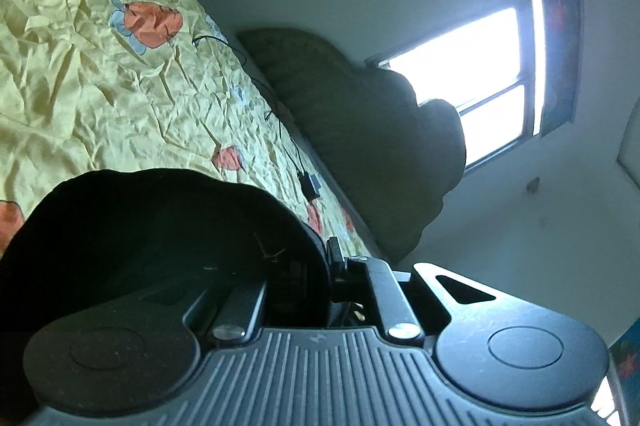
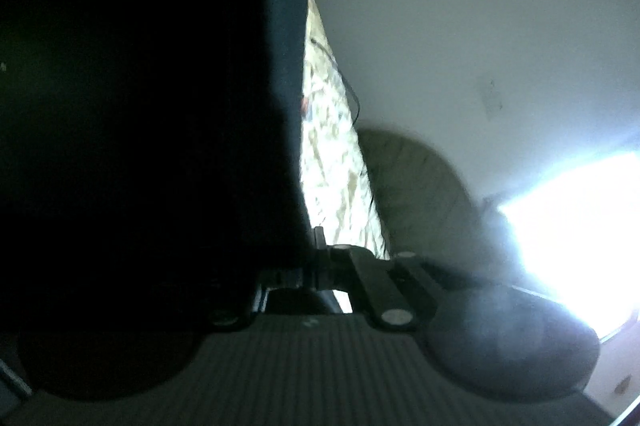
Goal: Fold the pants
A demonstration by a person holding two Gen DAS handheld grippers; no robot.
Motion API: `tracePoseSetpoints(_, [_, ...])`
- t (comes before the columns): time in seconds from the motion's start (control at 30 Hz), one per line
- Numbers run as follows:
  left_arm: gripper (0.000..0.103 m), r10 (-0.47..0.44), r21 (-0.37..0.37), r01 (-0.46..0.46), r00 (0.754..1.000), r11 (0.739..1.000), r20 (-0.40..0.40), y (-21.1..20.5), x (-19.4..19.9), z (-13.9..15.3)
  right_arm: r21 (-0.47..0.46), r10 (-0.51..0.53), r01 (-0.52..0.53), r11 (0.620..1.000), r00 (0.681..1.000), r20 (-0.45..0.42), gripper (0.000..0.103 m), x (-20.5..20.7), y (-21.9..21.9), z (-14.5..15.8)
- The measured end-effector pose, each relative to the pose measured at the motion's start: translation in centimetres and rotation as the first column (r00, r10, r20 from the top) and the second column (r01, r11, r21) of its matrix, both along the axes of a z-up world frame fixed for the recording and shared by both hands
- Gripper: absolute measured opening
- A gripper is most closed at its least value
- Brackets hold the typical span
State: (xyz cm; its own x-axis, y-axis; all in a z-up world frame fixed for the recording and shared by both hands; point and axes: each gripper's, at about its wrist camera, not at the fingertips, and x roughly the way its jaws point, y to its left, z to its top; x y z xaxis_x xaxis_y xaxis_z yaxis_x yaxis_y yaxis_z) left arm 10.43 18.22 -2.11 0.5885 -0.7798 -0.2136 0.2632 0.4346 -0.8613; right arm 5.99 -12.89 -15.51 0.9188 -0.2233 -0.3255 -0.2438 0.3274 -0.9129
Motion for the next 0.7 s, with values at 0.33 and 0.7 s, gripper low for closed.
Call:
tracePoseSetpoints(0.33, [0.008, -0.029, 0.132, 0.023, 0.999, 0.991, 0.04, 2.6, -3.7, 0.7, -0.05, 0.0, 0.005, 0.999, 0.995, 0.101, 0.002, -9.2, 3.6, 3.1])
tracePoseSetpoints(0.7, [0.008, -0.09, 0.28, 0.083, 0.996, 0.956, 0.011, 4.6, -7.3, -1.8, -0.038, -0.004, 0.004, 0.999, 1.0, -0.003, 0.002, -19.7, 7.7, 2.8])
